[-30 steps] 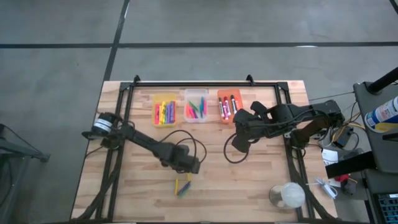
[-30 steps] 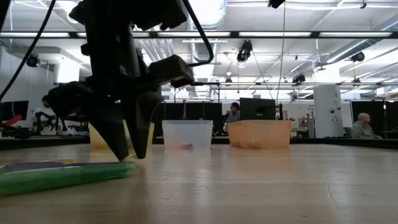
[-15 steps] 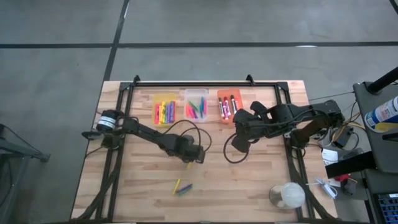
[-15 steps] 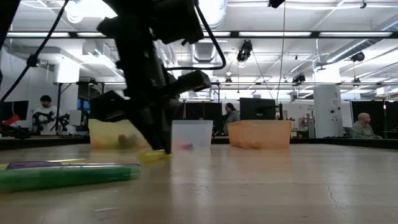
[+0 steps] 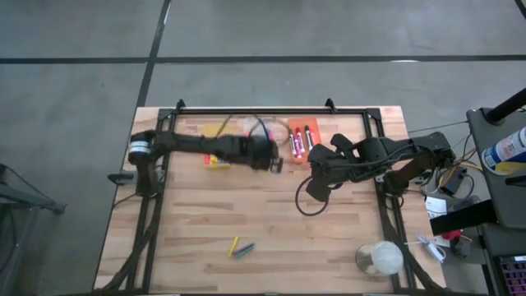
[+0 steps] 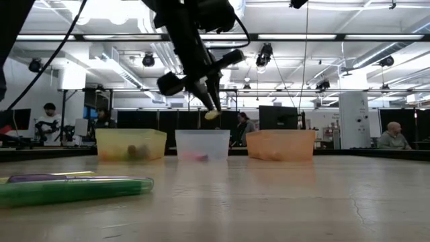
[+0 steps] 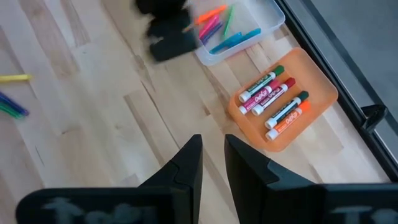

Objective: Pick & Place Markers
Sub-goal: Put the top yellow pen into the white bin

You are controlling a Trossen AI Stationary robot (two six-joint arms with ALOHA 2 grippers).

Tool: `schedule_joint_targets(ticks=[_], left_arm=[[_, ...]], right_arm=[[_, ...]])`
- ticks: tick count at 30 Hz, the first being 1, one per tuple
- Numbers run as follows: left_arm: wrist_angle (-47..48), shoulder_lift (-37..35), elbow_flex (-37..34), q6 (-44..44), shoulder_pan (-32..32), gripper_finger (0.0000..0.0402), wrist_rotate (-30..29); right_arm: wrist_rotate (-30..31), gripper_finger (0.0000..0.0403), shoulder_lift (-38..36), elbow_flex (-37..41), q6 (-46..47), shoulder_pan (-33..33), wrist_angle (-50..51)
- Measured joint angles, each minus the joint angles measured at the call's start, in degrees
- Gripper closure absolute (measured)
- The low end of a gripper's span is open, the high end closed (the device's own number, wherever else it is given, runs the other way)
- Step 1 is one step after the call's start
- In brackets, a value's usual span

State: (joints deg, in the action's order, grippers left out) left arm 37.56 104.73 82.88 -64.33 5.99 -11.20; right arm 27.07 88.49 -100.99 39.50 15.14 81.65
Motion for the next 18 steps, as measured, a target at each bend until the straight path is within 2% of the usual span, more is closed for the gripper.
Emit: schedule_joint_targets(ticks=[6, 13, 18], left_arm=[[4.23, -0.03, 6.17, 8.58, 8.71, 0.0373, -0.39], [4.51, 0.10, 4.07, 10.09, 16.21, 0.0371, 3.41], [4.05, 0.13, 2.02, 10.59, 18.45, 0.0338, 4.06]], right_arm=[[0.00, 0.0342, 0.00, 0.00, 0.11, 0.00, -0.02], [-0.07, 0.0342, 0.00, 0.00, 0.59, 0.16, -0.04], [-0.09, 0.0342, 0.00, -0.01, 0.59, 0.24, -0.04]])
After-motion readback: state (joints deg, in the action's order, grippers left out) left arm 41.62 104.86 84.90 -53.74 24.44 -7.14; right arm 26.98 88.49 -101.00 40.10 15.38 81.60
